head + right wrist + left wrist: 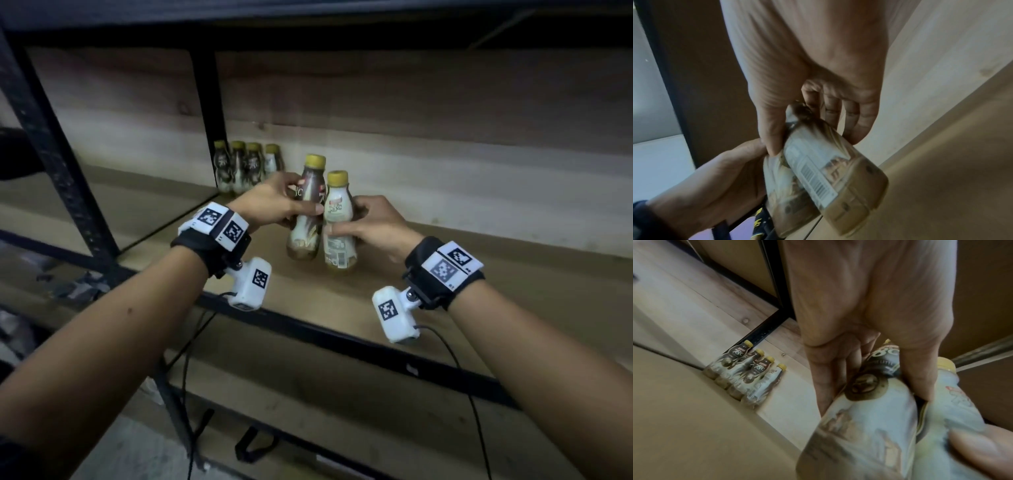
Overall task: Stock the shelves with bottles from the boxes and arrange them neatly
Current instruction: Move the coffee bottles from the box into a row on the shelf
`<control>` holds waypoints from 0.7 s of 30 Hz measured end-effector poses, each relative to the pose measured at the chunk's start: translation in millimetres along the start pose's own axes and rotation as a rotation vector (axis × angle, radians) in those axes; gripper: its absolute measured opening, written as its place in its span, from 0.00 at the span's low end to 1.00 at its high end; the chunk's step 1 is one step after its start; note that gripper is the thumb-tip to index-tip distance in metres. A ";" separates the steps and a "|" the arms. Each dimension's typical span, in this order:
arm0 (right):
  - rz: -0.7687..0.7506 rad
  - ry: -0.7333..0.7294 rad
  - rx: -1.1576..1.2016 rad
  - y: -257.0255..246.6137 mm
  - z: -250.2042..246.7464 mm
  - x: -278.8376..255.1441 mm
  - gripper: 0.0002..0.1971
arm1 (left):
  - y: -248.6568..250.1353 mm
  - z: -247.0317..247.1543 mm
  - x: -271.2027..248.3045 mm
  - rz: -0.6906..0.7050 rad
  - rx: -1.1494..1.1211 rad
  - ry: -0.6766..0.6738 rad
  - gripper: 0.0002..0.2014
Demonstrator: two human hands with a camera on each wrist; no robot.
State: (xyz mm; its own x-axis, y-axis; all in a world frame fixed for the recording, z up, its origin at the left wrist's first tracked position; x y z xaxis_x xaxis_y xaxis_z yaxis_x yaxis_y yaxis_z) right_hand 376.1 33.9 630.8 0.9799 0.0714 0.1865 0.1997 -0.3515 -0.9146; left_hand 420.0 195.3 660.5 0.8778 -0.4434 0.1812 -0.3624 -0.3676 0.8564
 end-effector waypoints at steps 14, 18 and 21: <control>0.150 0.277 -0.258 36.1 44.9 190.5 0.17 | -99.5 -106.6 183.0 0.081 0.514 0.051 0.27; 0.200 0.317 -0.262 45.2 34.1 211.6 0.19 | -112.3 -100.1 215.5 0.059 0.537 -0.004 0.22; 0.231 0.344 -0.293 50.9 28.0 223.3 0.18 | -116.5 -93.0 231.6 0.059 0.540 -0.021 0.23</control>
State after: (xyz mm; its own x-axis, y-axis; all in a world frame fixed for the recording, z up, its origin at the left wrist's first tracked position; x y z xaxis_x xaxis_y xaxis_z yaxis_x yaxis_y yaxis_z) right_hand 605.1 58.1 615.9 0.9317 -0.3335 0.1440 -0.0786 -0.5722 -0.8164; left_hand 694.6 211.5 647.6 0.8469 -0.4900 0.2067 -0.5248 -0.7069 0.4742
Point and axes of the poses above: each hand's wrist, its own x-axis towards the middle knuckle, its own z-axis out of the palm, y = z × x, the point moved 8 cm from there along x, towards the middle knuckle, and after that the axes turned 1 degree about -x, right-handed, at the moved point
